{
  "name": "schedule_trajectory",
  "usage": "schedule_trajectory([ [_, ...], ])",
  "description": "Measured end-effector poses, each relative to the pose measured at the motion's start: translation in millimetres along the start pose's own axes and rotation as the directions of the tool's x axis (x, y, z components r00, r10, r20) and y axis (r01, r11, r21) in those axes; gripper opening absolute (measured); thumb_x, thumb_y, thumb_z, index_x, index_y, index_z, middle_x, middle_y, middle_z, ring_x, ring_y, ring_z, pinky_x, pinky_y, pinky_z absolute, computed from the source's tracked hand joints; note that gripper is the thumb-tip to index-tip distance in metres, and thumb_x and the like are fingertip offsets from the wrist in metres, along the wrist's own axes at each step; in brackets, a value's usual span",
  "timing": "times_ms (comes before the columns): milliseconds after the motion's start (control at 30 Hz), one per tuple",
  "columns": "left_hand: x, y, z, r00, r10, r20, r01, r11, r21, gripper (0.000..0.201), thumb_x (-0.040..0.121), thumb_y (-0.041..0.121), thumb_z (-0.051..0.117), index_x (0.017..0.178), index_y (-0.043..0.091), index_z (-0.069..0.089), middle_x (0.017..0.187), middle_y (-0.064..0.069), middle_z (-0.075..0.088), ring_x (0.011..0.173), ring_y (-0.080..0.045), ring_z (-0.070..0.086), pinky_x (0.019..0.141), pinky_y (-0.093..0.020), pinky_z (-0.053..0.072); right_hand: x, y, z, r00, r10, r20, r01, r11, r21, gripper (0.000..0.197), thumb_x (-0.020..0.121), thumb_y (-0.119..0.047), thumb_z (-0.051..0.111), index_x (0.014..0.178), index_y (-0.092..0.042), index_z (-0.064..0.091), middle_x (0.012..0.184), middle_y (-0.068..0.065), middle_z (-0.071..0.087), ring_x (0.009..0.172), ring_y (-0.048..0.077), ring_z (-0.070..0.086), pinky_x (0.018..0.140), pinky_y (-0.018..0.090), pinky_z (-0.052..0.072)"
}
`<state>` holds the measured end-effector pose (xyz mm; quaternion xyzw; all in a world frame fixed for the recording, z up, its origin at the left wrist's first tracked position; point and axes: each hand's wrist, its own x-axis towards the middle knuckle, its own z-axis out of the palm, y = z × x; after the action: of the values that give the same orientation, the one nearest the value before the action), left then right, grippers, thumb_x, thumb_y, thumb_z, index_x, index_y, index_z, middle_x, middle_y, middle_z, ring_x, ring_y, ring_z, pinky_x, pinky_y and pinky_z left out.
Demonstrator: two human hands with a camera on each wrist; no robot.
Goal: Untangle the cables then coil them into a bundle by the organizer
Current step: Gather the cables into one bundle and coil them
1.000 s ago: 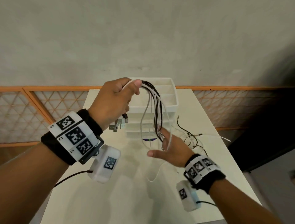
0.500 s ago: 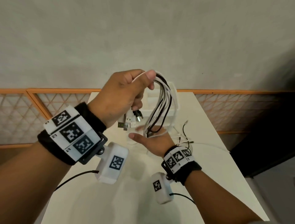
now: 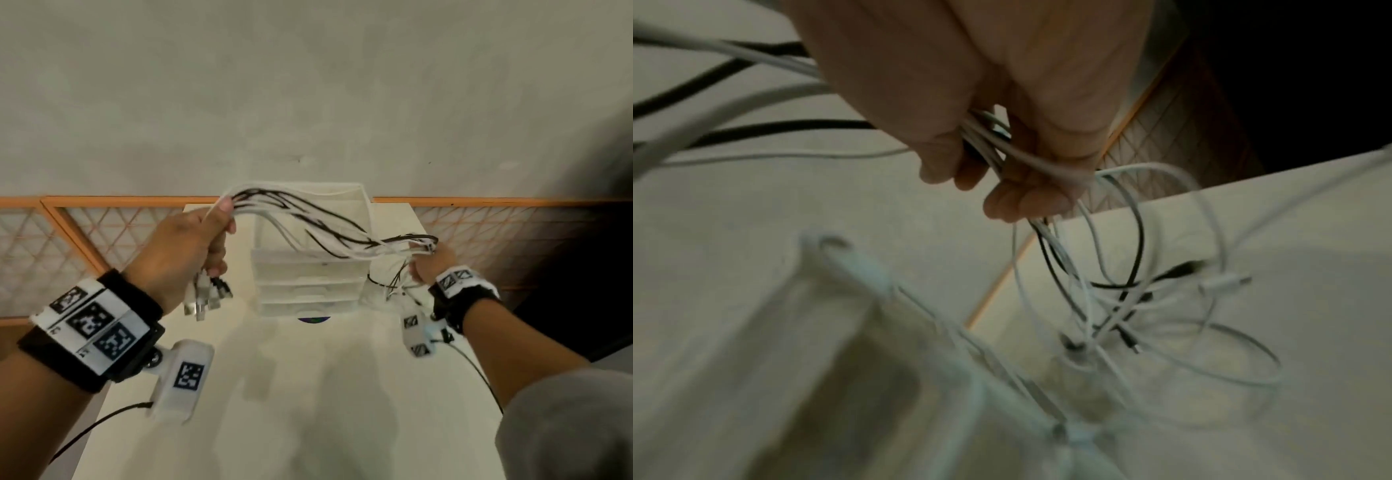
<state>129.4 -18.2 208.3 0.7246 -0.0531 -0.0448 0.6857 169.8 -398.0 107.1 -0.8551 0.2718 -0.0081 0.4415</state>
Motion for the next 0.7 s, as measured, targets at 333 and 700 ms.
schedule_trajectory([
  [333, -4, -49, 26, 0.993, -0.117, -0.035, 0.120, 0.986, 0.115, 0.042, 0.096, 0.045, 0.053, 0.071, 0.012, 0.058, 0.053, 0.001, 0.027, 0.048, -0.016, 0.022, 0.050, -0.029, 0.029, 72, -74, -13, 0.972, -0.217, -0.087, 0.148, 0.280, 0.948, 0.026, 0.094, -0.021, 0.052, 0.069, -0.017, 0.060, 0.070, -0.001, 0.061, 0.063, 0.013, 0.054, 0.061, 0.024, 0.045],
  [700, -13, -79, 43, 0.969, -0.218, -0.117, 0.232, 0.964, 0.129, 0.038, 0.098, 0.035, 0.055, 0.073, 0.006, 0.054, 0.051, 0.001, 0.027, 0.046, -0.017, 0.020, 0.052, -0.030, 0.024, 25, 126, 52, 0.943, -0.037, 0.331, 0.069, 0.994, -0.085, 0.062, 0.096, -0.002, 0.055, 0.150, -0.021, 0.034, 0.137, 0.010, 0.055, 0.120, 0.019, 0.059, 0.095, 0.024, 0.044],
])
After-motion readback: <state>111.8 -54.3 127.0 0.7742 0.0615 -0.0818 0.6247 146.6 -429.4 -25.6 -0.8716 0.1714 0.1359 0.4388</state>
